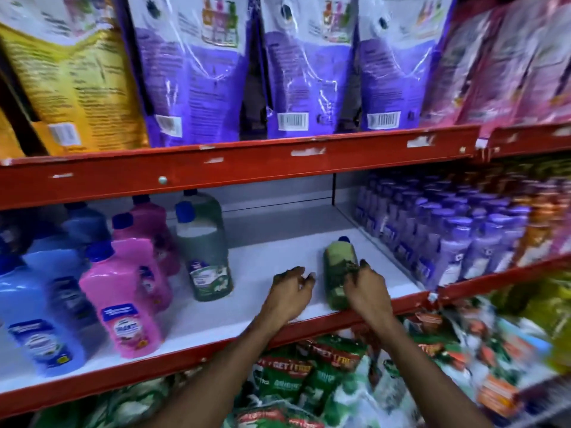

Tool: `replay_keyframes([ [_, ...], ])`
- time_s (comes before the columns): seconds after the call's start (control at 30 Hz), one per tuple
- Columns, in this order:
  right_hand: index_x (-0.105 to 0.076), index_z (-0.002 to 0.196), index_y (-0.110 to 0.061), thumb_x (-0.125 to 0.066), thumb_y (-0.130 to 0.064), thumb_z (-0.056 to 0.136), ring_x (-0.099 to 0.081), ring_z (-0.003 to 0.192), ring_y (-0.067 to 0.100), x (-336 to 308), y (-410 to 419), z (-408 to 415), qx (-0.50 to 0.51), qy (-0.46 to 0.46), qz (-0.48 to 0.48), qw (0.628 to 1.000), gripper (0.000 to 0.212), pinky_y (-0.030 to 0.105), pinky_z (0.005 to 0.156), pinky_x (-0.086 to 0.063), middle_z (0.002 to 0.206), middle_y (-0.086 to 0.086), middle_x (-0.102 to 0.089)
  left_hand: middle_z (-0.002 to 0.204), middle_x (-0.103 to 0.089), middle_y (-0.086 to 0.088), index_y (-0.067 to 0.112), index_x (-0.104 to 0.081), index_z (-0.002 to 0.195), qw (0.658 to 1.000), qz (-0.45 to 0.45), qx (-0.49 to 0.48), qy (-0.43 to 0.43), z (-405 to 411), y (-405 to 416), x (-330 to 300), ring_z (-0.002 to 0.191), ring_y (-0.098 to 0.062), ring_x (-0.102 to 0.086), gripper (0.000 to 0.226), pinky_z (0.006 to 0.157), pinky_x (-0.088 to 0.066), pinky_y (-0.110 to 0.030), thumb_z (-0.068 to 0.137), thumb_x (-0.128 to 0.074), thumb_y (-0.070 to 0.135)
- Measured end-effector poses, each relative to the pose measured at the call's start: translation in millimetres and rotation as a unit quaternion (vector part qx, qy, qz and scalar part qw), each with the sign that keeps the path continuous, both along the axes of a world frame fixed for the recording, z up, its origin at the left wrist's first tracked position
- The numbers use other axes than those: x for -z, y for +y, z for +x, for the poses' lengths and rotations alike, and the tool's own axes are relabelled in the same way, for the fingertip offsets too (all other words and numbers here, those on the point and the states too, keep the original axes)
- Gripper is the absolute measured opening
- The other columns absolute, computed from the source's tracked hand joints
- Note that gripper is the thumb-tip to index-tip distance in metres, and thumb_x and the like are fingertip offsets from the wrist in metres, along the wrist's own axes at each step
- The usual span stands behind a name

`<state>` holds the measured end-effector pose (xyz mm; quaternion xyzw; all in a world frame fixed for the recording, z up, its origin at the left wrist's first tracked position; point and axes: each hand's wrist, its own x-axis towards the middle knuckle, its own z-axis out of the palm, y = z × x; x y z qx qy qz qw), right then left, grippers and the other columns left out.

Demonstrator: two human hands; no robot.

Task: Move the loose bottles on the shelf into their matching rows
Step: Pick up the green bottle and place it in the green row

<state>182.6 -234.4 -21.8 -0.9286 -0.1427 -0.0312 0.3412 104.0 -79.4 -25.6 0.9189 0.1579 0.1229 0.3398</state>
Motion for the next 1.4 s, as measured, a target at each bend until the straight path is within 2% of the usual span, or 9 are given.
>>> replay_keyframes([
  [0.1, -0.048, 0.088, -0.004, -0.055, -0.022, 0.090, -0.060, 0.087, 0.038, -6, -4, 18, -0.003, 0.102, 0.046, 0.994, 0.020, 0.033, 0.062, -0.038, 0.096, 0.022, -0.063, 0.101, -0.076, -0.023, 0.001, -0.072, 0.101, 0.981, -0.185, -0.005, 0.052, 31, -18, -3, 0.078, -0.033, -0.072, 0.049, 0.081, -0.062, -0.042, 0.098, -0.050, 0.044],
  [0.2, -0.050, 0.088, -0.003, -0.059, -0.018, 0.084, -0.054, 0.080, 0.030, -11, -5, 25, 0.006, 0.159, 0.092, 0.983, 0.018, 0.030, 0.054, -0.034, 0.089, 0.015, -0.056, 0.103, -0.076, -0.025, -0.005, -0.073, 0.102, 0.964, -0.259, -0.015, 0.057, 46, -27, 2, 0.087, -0.033, -0.074, 0.034, 0.088, -0.062, -0.048, 0.091, -0.065, 0.026],
  [0.4, -0.066, 0.114, -0.005, -0.073, -0.005, 0.077, -0.068, 0.098, 0.034, -10, 12, 4, -0.047, 0.168, 0.275, 0.945, 0.038, 0.046, 0.088, -0.058, 0.112, 0.014, -0.071, 0.103, -0.072, -0.013, 0.003, -0.060, 0.111, 0.920, -0.385, -0.053, -0.051, 10, -17, 1, 0.092, -0.024, -0.068, 0.028, 0.085, -0.058, -0.036, 0.086, -0.070, -0.002],
  [0.63, -0.061, 0.124, -0.021, -0.081, -0.002, 0.068, -0.069, 0.096, 0.018, -24, 84, -83, -0.181, 0.089, 0.342, 0.918, 0.063, 0.037, 0.081, -0.061, 0.114, -0.007, -0.068, 0.108, -0.072, 0.001, 0.022, -0.050, 0.111, 0.934, -0.262, -0.092, -0.223, -91, 51, -5, 0.092, -0.003, -0.071, 0.048, 0.078, -0.058, -0.018, 0.083, -0.063, -0.015],
  [0.83, -0.063, 0.122, -0.019, -0.074, 0.013, 0.069, -0.067, 0.088, 0.003, -18, 146, -130, -0.226, 0.057, 0.347, 0.909, 0.063, 0.003, 0.067, -0.050, 0.112, -0.003, -0.070, 0.116, -0.069, -0.001, 0.014, -0.045, 0.131, 0.936, -0.182, -0.183, -0.241, -135, 91, 1, 0.111, -0.021, -0.069, 0.066, 0.098, -0.057, -0.043, 0.076, -0.064, -0.018],
  [0.97, -0.061, 0.130, -0.018, -0.063, 0.014, 0.075, -0.063, 0.099, 0.015, -13, 158, -137, -0.220, 0.034, 0.313, 0.923, 0.064, 0.022, 0.083, -0.057, 0.113, -0.001, -0.065, 0.124, -0.068, -0.004, 0.012, -0.047, 0.135, 0.946, -0.138, -0.176, -0.235, -149, 93, 3, 0.115, -0.019, -0.066, 0.061, 0.101, -0.055, -0.037, 0.081, -0.058, -0.015],
  [1.17, -0.048, 0.141, -0.015, -0.052, 0.014, 0.084, -0.063, 0.088, 0.016, -12, 157, -123, -0.247, 0.067, 0.285, 0.924, 0.064, 0.005, 0.067, -0.050, 0.117, 0.002, -0.063, 0.110, -0.070, -0.002, 0.013, -0.054, 0.119, 0.959, -0.055, -0.164, -0.226, -161, 92, 3, 0.098, -0.017, -0.067, 0.033, 0.086, -0.054, -0.030, 0.092, -0.047, -0.005],
  [1.3, -0.047, 0.128, -0.014, -0.073, -0.006, 0.079, -0.063, 0.115, 0.014, -8, 149, -116, -0.353, 0.122, 0.269, 0.888, 0.057, 0.022, 0.092, -0.053, 0.124, 0.002, -0.064, 0.096, -0.074, -0.015, 0.010, -0.045, 0.118, 0.966, -0.078, -0.157, -0.190, -155, 93, -3, 0.082, -0.030, -0.072, 0.028, 0.066, -0.055, -0.029, 0.093, -0.054, 0.000],
  [1.4, -0.045, 0.133, -0.015, -0.073, -0.011, 0.077, -0.060, 0.120, 0.012, -12, 146, -109, -0.395, 0.128, 0.226, 0.881, 0.063, 0.030, 0.102, -0.050, 0.128, 0.001, -0.063, 0.107, -0.072, -0.014, 0.009, -0.042, 0.128, 0.967, -0.054, -0.166, -0.184, -151, 94, -3, 0.094, -0.030, -0.071, 0.041, 0.075, -0.052, -0.028, 0.092, -0.062, 0.006],
])
